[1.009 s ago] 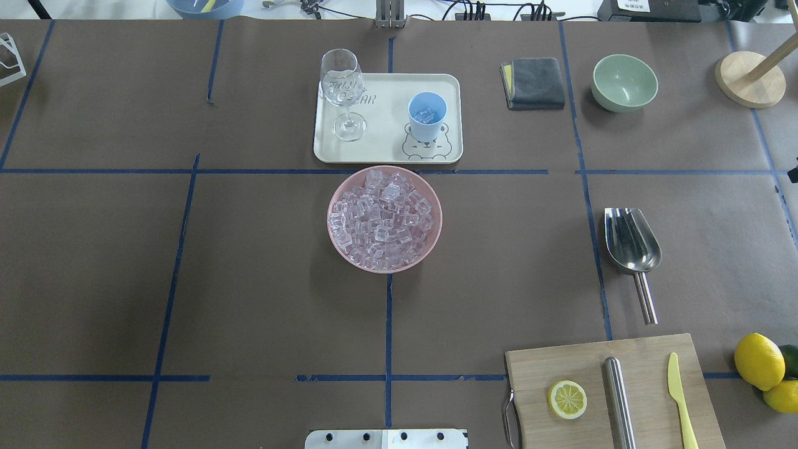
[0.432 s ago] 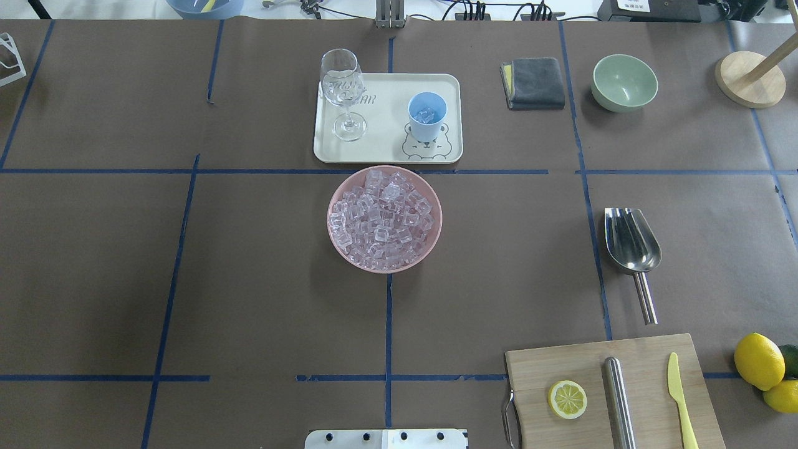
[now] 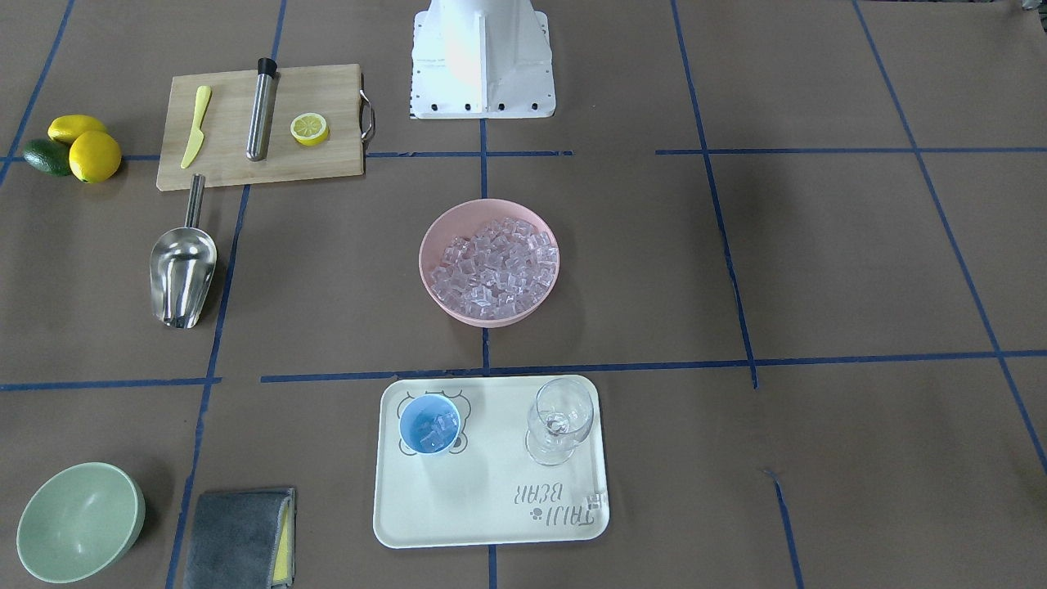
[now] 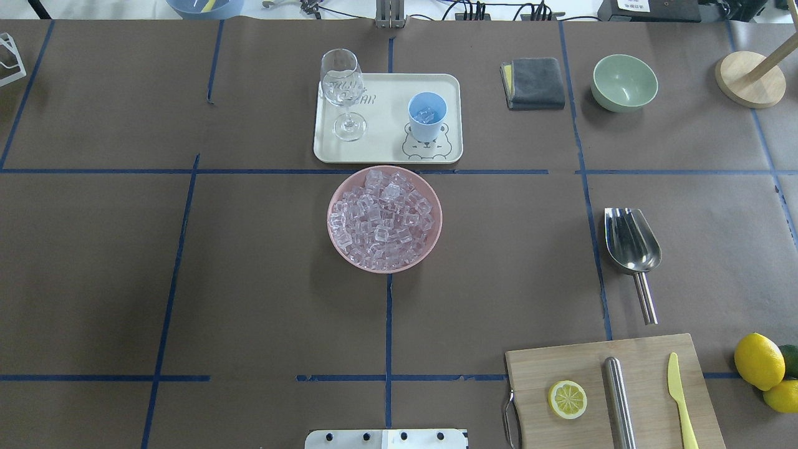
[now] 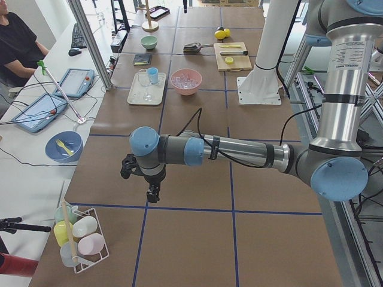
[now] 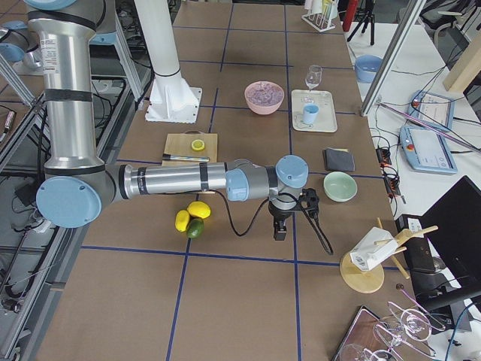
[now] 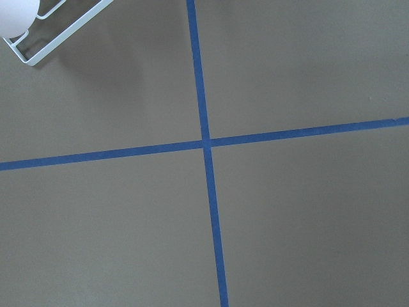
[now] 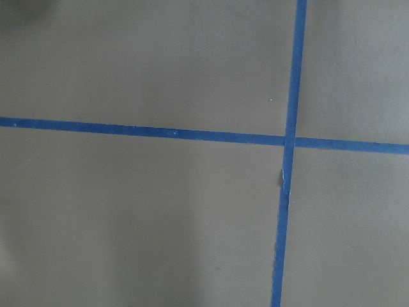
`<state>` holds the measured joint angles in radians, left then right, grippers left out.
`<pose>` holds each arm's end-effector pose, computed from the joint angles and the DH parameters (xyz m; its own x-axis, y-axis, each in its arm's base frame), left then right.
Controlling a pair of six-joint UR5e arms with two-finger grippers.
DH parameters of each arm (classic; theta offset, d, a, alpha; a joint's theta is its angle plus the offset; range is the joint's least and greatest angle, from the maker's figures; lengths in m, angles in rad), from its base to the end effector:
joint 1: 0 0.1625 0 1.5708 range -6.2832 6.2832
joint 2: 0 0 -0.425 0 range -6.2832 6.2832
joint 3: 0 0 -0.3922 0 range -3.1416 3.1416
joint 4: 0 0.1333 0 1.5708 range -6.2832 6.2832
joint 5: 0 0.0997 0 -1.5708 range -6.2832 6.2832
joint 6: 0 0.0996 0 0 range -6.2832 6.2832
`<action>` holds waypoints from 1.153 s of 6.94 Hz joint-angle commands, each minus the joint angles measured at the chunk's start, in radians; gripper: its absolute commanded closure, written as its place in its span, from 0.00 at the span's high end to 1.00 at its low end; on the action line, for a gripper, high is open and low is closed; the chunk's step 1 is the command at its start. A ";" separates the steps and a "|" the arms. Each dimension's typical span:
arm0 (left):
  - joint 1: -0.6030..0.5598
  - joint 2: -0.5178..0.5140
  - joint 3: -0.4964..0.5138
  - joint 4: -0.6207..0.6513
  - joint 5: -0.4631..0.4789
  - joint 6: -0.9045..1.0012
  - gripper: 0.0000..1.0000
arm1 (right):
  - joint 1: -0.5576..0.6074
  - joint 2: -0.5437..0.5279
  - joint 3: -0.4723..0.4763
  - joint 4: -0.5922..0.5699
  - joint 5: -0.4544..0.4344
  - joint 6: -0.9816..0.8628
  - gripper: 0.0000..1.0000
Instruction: Put ice in cup with scoop
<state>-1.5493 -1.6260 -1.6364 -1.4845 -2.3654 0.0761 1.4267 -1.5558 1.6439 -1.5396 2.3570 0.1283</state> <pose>-0.0511 -0.5161 0.6059 0.6962 0.1155 -0.7085 -0.0746 0.9933 0.0886 -0.0103 -0.5082 0.6109 0.6997 -0.0576 0.7121 0.0535 0.9982 0.0281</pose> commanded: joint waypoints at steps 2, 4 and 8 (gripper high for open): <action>0.000 0.005 0.015 0.000 -0.096 -0.001 1.00 | 0.003 0.003 0.004 -0.005 0.001 0.001 1.00; -0.002 0.005 0.015 0.004 -0.084 -0.004 1.00 | 0.001 0.006 0.001 -0.008 -0.002 0.010 1.00; -0.020 0.005 0.040 0.009 0.018 -0.006 1.00 | 0.001 0.007 -0.007 -0.007 -0.005 0.010 1.00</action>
<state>-1.5609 -1.6228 -1.5998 -1.4787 -2.3556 0.0701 1.4281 -1.5494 1.6380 -1.5468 2.3521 0.1380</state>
